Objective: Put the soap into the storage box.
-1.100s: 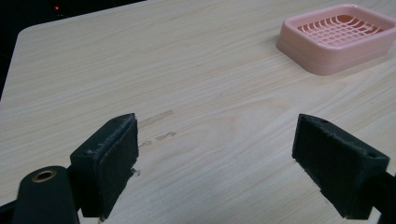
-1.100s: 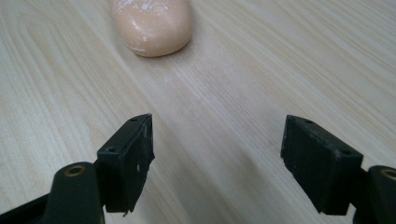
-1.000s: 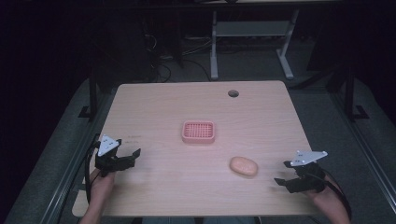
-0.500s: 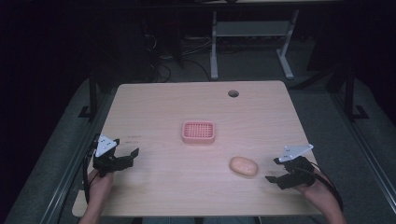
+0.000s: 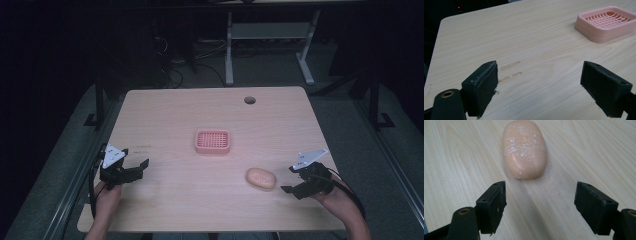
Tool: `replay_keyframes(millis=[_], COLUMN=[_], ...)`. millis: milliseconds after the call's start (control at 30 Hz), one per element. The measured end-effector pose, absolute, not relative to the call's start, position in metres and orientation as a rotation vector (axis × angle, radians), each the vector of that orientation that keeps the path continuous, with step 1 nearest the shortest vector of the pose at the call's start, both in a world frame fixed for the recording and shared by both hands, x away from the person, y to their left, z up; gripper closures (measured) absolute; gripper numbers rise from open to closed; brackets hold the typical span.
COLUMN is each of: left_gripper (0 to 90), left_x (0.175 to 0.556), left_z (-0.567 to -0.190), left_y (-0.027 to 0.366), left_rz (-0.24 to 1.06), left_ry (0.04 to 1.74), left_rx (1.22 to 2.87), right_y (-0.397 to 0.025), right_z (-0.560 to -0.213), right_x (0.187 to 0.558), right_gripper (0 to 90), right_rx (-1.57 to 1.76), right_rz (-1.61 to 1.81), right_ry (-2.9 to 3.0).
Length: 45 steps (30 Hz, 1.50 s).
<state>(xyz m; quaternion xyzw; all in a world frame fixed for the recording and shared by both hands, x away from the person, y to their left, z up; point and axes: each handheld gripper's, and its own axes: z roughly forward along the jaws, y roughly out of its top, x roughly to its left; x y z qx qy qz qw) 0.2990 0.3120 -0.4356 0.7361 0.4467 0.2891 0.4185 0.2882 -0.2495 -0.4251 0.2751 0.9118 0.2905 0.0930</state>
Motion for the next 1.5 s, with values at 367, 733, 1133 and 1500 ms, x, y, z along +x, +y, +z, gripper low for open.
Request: replay_keyframes(millis=[367,733,1133,1500], left_gripper=[14.2,14.2,14.2,14.2], left_x=[0.299,0.299,0.299,0.299], left_z=[-0.436,-0.436,-0.436,-0.435], left_y=[0.311,0.311,0.311,0.311], left_rz=[0.719,0.717,0.717,0.714], left_ry=[1.118,1.115,1.114,1.114], left_rx=[1.854,1.856,1.848,1.856], right_y=[-0.238,-0.224,-0.212,-0.203], right_z=[-0.417,-0.416,-0.411,-0.413], right_x=[0.297,0.307,0.314,0.318], right_gripper=[25.0,25.0,25.0,25.0], right_rx=[0.759,0.698,0.660,0.637], right_rz=[0.818,0.777,0.750,0.722], right_ry=[2.746,2.785,2.807,2.832])
